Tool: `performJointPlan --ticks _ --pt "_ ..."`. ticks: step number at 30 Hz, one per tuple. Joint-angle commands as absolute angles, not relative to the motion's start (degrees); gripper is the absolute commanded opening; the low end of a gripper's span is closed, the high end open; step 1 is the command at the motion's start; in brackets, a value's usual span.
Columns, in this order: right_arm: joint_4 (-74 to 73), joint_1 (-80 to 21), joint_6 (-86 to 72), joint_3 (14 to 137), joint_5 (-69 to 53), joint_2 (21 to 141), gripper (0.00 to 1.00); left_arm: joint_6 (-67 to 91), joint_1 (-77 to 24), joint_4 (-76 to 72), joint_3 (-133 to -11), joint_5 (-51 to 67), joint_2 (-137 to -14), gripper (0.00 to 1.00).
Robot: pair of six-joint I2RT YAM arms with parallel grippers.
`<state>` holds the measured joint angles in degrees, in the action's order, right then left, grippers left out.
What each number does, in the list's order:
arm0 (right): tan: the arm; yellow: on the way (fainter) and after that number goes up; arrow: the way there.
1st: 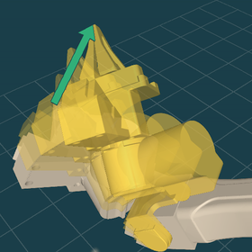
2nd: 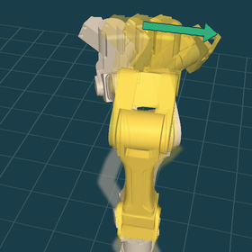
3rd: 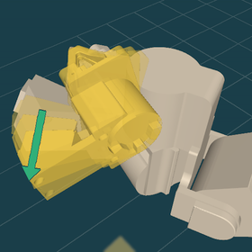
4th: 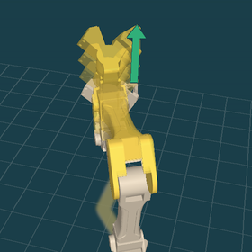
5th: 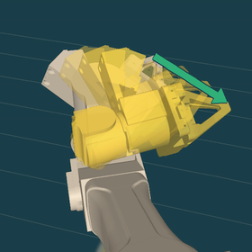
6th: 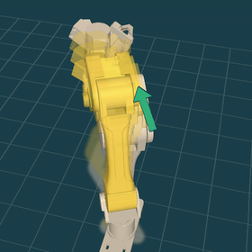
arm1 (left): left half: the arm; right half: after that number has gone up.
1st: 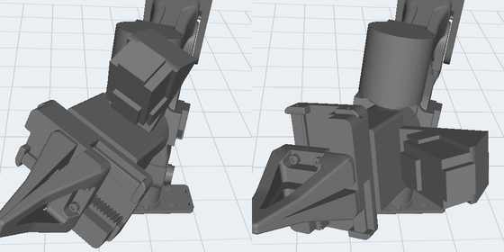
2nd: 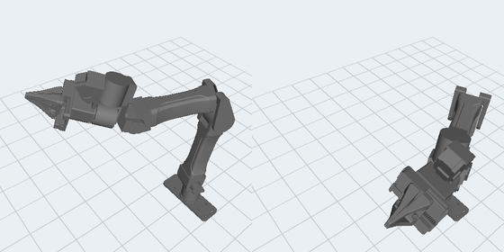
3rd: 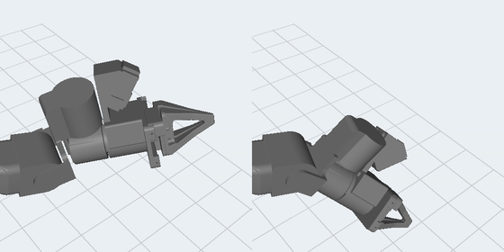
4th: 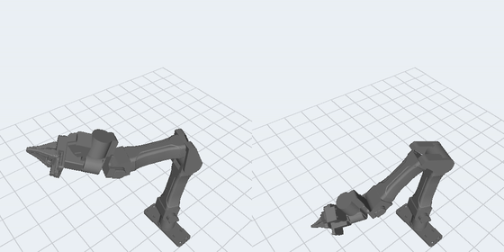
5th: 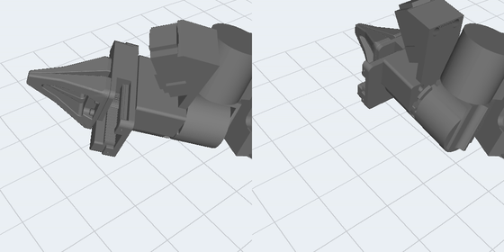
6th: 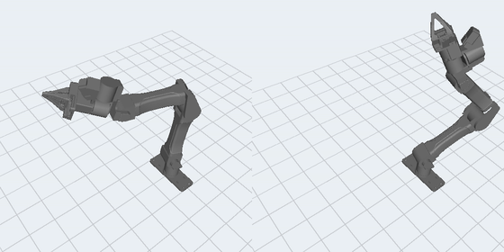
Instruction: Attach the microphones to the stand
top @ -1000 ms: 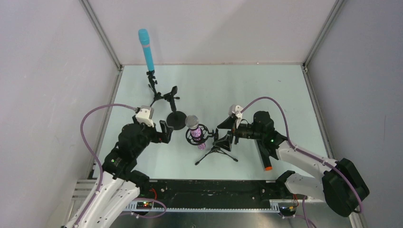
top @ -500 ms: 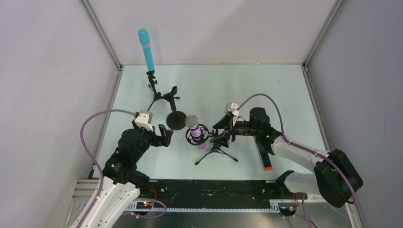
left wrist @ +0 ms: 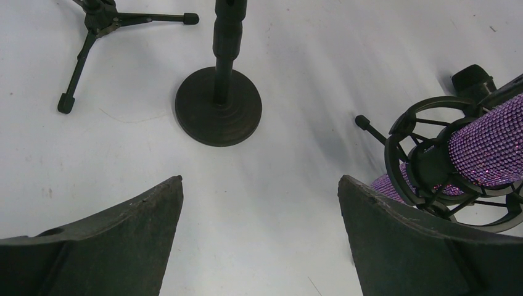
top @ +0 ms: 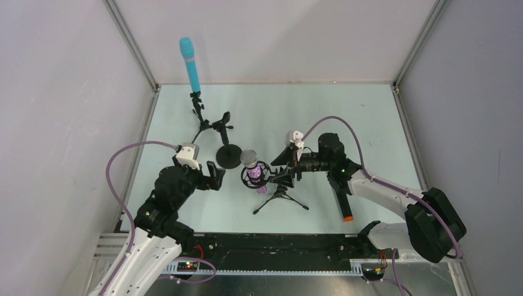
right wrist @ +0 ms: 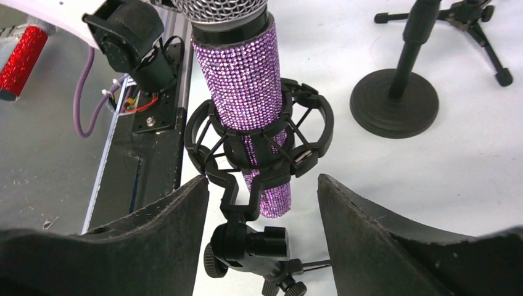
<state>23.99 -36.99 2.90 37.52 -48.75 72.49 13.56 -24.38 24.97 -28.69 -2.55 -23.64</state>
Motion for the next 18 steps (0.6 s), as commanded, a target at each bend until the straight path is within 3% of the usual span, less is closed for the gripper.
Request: performJointPlan --ticks 1,7,11,12,18 --pt "20.1 -37.9 6.1 41.5 -51.7 74.2 0.68 14.2 -24.2 23.7 -29.1 -1.6 -24.1 0.98" --pt "14.9 -38.4 8.1 43.1 -51.8 75.3 0.65 14.2 -24.2 23.7 -29.2 -1.3 -24.3 0.98" --pt "12.0 -38.6 9.4 43.7 -50.5 74.9 0.52 14.2 -24.2 23.7 -29.1 -1.2 -24.2 0.98" --pt "11.7 -38.6 9.4 43.8 -50.2 74.8 0.43 14.2 -24.2 23.7 -29.1 -1.2 -24.3 0.98" --pt "10.0 -39.0 10.1 45.0 -48.7 74.7 0.24 14.2 -24.2 23.7 -29.1 -1.2 -24.0 0.98"
